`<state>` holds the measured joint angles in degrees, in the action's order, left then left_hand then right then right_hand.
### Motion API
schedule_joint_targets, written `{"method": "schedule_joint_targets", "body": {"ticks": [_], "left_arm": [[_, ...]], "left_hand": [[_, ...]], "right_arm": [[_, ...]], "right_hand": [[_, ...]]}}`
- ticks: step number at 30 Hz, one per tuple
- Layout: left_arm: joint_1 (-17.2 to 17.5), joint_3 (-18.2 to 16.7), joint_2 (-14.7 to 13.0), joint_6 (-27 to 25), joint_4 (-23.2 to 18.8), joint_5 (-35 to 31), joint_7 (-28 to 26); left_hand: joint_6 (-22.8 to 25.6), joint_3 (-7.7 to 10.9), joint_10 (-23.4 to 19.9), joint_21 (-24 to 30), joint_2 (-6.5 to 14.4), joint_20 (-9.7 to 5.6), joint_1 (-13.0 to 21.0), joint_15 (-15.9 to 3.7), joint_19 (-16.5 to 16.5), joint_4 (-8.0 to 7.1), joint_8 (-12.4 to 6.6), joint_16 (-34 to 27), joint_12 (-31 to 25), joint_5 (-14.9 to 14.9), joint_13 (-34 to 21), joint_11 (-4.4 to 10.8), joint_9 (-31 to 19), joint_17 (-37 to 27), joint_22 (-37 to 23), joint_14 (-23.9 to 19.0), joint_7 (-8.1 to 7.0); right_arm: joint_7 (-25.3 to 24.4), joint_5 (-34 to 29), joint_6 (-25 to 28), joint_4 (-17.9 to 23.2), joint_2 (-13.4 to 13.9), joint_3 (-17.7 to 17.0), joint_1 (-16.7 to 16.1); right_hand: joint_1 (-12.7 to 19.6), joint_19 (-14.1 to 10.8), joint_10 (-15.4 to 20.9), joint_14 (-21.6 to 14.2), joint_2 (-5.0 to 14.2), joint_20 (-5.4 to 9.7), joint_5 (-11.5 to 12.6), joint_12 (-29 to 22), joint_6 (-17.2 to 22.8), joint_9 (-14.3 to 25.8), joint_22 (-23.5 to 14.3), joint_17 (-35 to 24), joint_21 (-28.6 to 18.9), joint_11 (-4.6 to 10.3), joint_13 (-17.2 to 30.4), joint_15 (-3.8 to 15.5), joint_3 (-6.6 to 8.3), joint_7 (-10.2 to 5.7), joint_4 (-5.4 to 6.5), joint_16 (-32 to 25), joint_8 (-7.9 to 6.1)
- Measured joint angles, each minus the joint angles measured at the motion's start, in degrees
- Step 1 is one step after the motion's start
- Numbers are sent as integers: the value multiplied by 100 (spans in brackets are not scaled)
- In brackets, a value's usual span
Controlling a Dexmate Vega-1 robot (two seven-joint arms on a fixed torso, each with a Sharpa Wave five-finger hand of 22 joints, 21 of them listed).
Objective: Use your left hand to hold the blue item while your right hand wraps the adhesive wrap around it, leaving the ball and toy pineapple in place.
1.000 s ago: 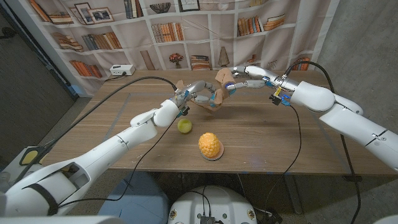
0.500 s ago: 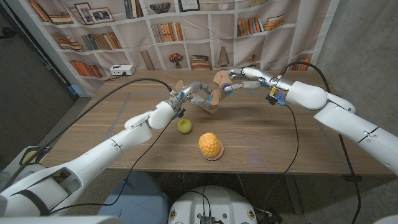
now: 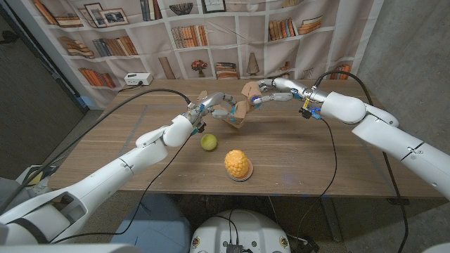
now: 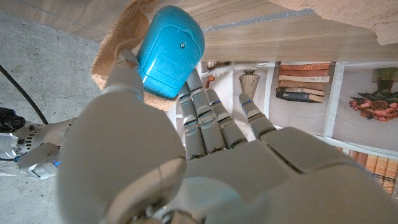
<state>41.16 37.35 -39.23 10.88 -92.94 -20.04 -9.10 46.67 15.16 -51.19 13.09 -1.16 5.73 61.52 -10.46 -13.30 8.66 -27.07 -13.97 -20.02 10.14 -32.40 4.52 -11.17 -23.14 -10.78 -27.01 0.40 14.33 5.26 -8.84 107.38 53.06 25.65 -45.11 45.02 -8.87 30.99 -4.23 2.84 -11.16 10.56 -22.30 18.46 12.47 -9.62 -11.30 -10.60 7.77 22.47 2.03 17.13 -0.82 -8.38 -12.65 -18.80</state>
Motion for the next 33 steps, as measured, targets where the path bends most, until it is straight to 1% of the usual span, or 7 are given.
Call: {"method": "schedule_joint_targets", "body": {"ticks": [12, 16, 33], "left_arm": [[54, -2, 58, 5, 8, -68, -100], [73, -11, 57, 7, 14, -69, -126], [120, -46, 60, 41, 50, -86, -198]], "left_hand": [[-1, 0, 0, 0, 0, 0, 0, 0, 0, 0, 0, 0, 18, -1, -15, 0, 0, 0, 0, 0, -1], [-2, 0, 0, 0, 0, 0, 0, 0, 0, 0, 0, 0, 19, -7, -15, 0, 0, 0, 0, 0, -2], [-5, 0, 0, 0, 0, 0, 0, 0, 0, 0, 0, 0, 22, -33, -11, 0, 0, 0, 0, 0, -5]], "right_arm": [[9, -5, 21, -53, 14, 44, 57], [14, -28, 26, -114, -34, 93, 108], [24, -99, 17, -360, -160, 220, 259]], "right_hand": [[0, 0, 8, 0, 0, 0, 0, 28, 0, 19, 0, 0, 0, -8, 0, 0, 0, 0, 0, 0, 24], [0, 0, 8, 0, 0, 0, 0, 28, 0, 19, 0, 0, 0, -9, 0, 0, -24, 0, 24, 0, 33], [0, 0, 9, 0, 0, 0, 0, 50, 0, 19, 0, 0, 0, -9, -1, 0, -24, 0, 24, 0, 68]]}}
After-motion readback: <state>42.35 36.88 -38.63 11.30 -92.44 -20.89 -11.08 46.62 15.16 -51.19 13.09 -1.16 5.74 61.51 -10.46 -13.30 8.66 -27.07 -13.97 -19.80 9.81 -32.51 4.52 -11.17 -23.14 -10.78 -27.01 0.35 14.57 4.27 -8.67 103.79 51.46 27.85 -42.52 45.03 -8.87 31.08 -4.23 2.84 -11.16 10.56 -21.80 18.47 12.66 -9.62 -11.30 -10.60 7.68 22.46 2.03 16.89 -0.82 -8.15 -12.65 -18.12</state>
